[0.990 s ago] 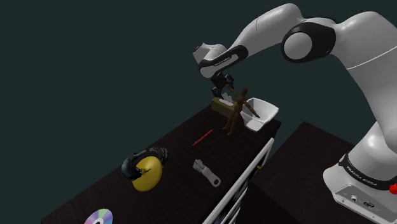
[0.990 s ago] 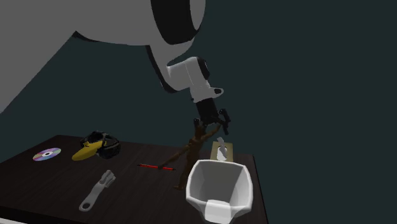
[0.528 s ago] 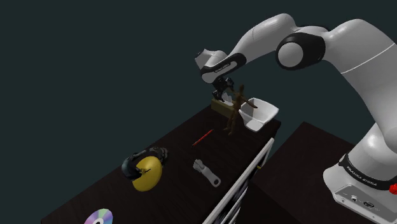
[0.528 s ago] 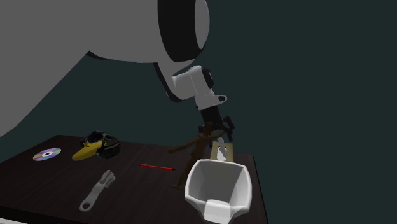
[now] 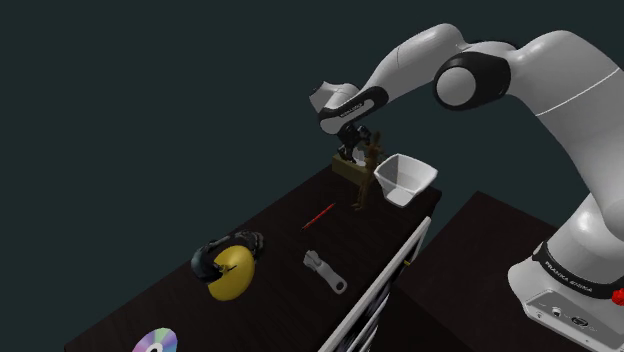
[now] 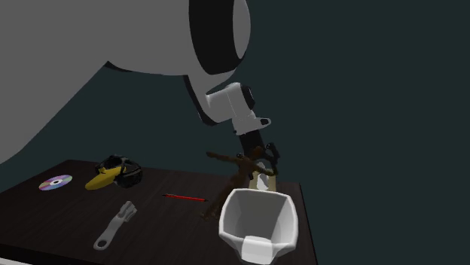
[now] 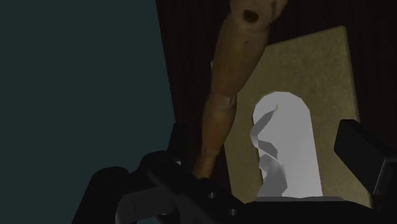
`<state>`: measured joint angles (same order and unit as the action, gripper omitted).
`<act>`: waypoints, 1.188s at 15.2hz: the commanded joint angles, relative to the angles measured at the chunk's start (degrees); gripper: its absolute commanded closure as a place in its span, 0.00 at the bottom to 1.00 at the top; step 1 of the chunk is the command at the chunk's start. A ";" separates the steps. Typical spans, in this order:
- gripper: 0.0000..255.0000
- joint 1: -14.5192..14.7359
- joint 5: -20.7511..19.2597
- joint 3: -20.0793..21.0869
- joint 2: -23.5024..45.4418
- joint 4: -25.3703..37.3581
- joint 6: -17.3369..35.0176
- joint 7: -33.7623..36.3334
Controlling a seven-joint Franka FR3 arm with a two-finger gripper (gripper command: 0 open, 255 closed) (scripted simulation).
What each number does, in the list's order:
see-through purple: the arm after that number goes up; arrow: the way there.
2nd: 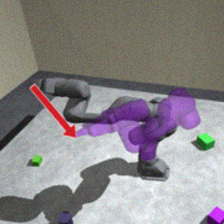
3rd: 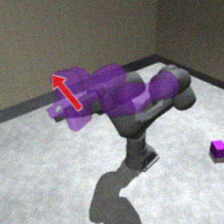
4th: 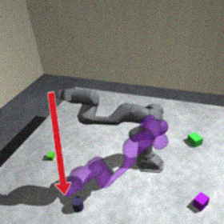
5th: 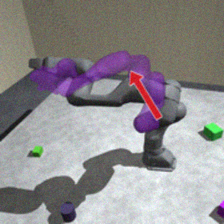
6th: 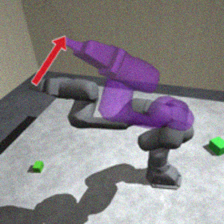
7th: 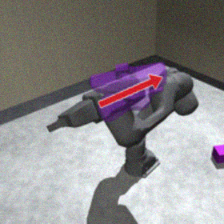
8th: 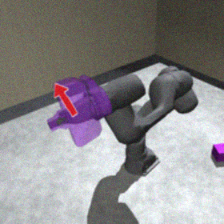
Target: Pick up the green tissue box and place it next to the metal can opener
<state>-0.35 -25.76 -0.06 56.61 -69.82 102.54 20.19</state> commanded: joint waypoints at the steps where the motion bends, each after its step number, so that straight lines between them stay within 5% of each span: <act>1: 0.00 0.00 0.00 0.00 0.00 -0.01 0.00 0.00; 2: 1.00 0.00 0.00 0.00 0.00 -0.01 0.00 0.00; 18: 1.00 0.03 0.17 0.15 -3.71 -1.09 -2.44 -1.01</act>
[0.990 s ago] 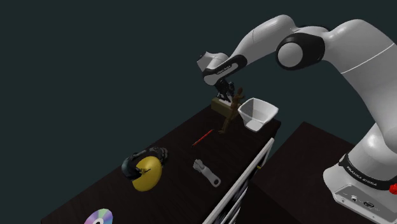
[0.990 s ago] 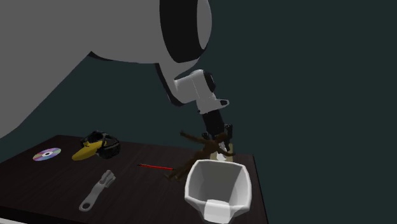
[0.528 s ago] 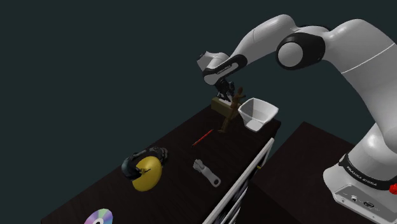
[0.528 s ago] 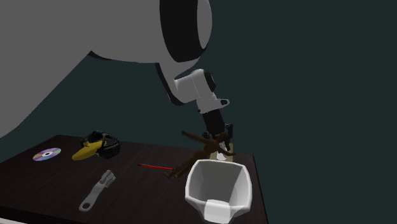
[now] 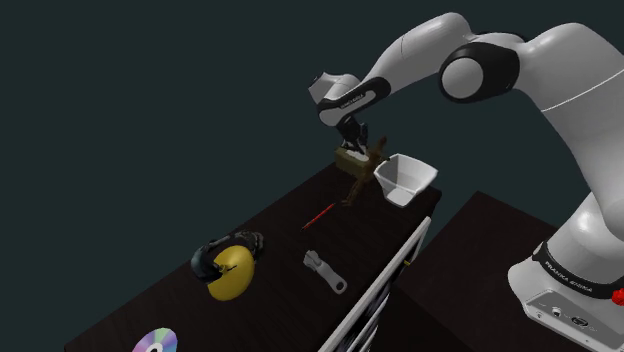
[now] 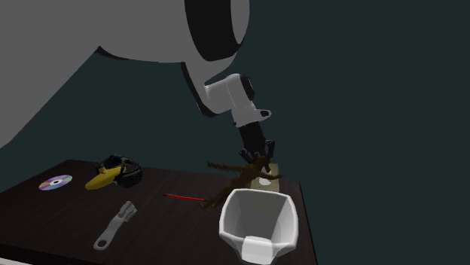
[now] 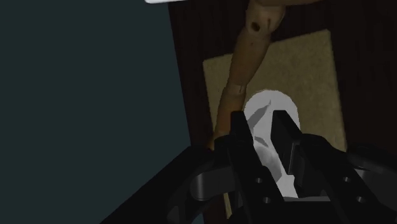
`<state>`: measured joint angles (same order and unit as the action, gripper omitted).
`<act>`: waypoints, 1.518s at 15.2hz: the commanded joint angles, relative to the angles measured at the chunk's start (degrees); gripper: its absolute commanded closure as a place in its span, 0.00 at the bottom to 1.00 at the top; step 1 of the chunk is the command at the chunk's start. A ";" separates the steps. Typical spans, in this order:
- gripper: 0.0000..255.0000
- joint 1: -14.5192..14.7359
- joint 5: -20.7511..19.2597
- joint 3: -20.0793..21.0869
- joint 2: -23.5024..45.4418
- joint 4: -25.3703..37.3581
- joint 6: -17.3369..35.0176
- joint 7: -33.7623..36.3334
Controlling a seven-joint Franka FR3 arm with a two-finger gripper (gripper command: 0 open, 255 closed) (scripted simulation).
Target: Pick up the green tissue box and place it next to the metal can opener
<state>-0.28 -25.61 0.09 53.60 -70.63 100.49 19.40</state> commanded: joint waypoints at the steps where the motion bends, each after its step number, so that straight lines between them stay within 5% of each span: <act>1: 1.00 -0.04 0.04 0.01 -1.19 -0.36 -0.77 -0.39; 23: 1.00 0.41 0.59 0.10 -9.51 2.19 -10.81 -4.60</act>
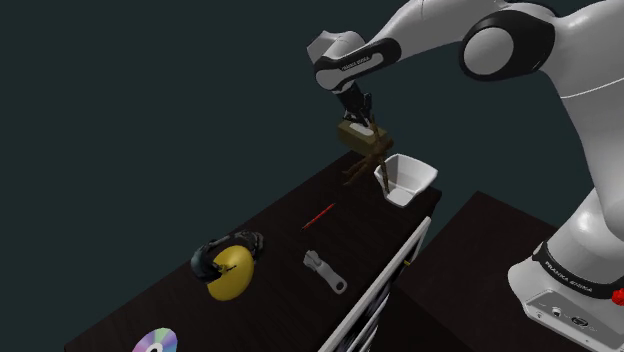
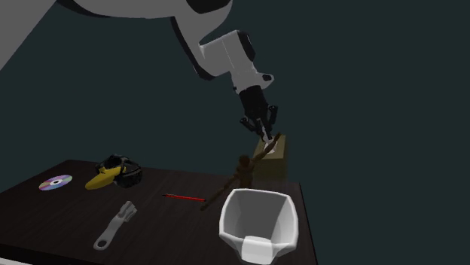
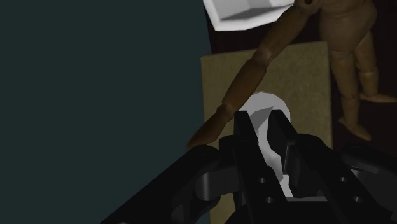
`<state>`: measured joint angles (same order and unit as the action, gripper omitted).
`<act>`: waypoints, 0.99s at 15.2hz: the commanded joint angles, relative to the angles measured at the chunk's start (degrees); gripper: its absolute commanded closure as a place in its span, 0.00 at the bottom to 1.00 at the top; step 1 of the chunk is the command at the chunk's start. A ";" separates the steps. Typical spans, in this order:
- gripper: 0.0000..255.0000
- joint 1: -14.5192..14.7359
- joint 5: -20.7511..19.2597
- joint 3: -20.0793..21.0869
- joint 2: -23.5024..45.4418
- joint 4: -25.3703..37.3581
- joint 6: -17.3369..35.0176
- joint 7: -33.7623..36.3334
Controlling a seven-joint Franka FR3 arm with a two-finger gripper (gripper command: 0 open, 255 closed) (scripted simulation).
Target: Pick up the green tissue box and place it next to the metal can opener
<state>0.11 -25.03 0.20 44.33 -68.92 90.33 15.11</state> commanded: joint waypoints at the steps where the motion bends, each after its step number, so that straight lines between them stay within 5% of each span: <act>1: 1.00 0.05 0.03 -0.03 -0.50 0.81 -1.19 -0.53; 14: 1.00 0.56 0.05 -0.26 -2.50 6.57 -8.35 -3.58; 15: 1.00 0.90 0.16 0.10 -5.36 1.92 -6.99 -2.21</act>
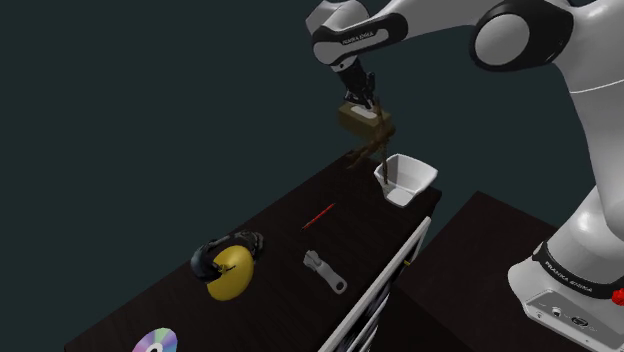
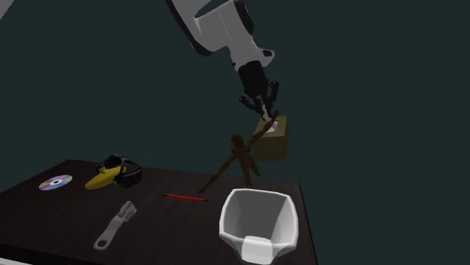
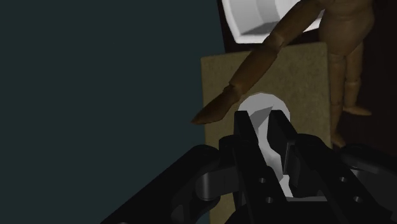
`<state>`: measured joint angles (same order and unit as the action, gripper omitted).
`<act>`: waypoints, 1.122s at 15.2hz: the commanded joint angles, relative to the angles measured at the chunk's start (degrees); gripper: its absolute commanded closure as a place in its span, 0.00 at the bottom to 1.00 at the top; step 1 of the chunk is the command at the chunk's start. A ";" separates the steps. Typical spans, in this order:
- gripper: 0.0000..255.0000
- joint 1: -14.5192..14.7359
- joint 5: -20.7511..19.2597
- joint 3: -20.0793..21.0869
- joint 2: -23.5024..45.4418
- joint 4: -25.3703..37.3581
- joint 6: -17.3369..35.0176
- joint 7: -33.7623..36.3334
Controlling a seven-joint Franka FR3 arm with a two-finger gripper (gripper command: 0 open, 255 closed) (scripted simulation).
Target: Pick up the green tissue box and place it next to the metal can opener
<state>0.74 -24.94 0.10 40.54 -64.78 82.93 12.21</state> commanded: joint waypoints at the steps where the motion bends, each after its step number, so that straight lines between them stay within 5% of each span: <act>1: 1.00 0.63 0.21 0.55 -4.16 -6.39 1.57 1.96; 8: 1.00 3.36 1.74 3.00 -18.34 -28.10 6.45 9.64; 17: 1.00 7.50 5.58 6.94 -31.83 -46.66 8.66 18.27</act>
<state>7.84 -19.84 6.64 10.05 -110.02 91.72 29.75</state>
